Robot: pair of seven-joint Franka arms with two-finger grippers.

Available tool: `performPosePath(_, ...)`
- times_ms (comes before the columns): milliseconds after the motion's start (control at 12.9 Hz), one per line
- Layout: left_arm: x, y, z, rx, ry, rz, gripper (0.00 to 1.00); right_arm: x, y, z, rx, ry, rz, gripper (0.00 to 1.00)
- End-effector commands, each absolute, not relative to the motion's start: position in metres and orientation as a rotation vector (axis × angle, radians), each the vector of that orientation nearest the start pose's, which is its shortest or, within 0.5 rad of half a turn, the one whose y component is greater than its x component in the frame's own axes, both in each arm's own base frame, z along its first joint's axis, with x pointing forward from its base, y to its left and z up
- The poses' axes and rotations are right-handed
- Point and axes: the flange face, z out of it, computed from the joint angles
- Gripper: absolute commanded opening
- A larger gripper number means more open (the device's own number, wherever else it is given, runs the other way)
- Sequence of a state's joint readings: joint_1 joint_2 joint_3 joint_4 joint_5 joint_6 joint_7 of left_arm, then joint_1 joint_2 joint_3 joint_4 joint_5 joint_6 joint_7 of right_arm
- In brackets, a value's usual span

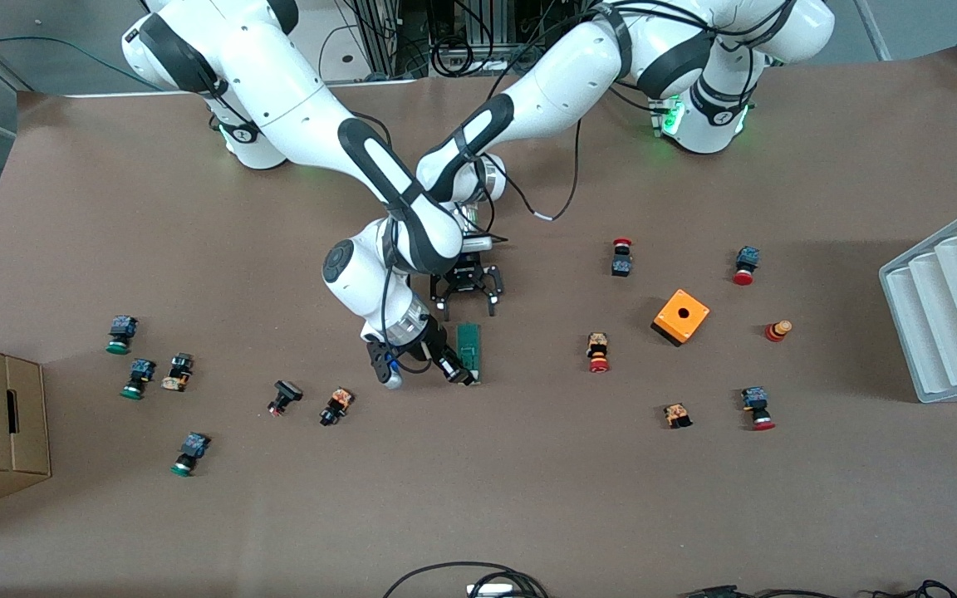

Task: Close load switch with both arms
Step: 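Press the handle fully into the contacts with the right gripper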

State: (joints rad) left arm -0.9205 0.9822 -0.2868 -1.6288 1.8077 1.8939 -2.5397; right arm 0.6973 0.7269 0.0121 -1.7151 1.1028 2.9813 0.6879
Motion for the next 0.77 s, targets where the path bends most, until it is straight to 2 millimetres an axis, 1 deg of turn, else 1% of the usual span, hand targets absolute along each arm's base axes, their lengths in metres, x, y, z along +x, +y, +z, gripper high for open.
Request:
performPosePath(0,0.304,-0.581,0.027,-2.649,-0.163,-1.688,1.0,0.566,0.397,0.191,-2.185,1.226,-0.084,0.1)
performPosePath(155,0.304,-0.581,0.027,-2.649,-0.163,-1.688,1.0,0.567,0.397,0.193,-2.179,1.229,-0.084,0.1)
performPosePath(232,0.304,-0.581,0.026,-2.649,-0.164,-1.688,1.0,0.567,0.398,0.196,-2.173,1.231,-0.082,0.13)
performPosePath(310,0.305,-0.581,0.027,-2.649,-0.165,-1.69,1.0,0.565,0.401,0.199,-2.164,1.235,-0.077,0.24)
performPosePath(387,0.305,-0.581,0.027,-2.649,-0.165,-1.69,1.0,0.565,0.402,0.202,-2.154,1.241,-0.072,0.79)
performPosePath(465,0.305,-0.581,0.027,-2.649,-0.165,-1.69,1.0,0.563,0.406,0.204,-2.151,1.238,-0.072,0.88)
performPosePath(542,0.304,-0.581,0.027,-2.649,-0.162,-1.69,1.0,0.563,0.407,0.21,-2.143,1.235,-0.075,1.0)
performPosePath(697,0.305,-0.581,0.027,-2.649,-0.163,-1.691,1.0,0.564,0.41,0.227,-2.118,1.233,-0.074,1.0)
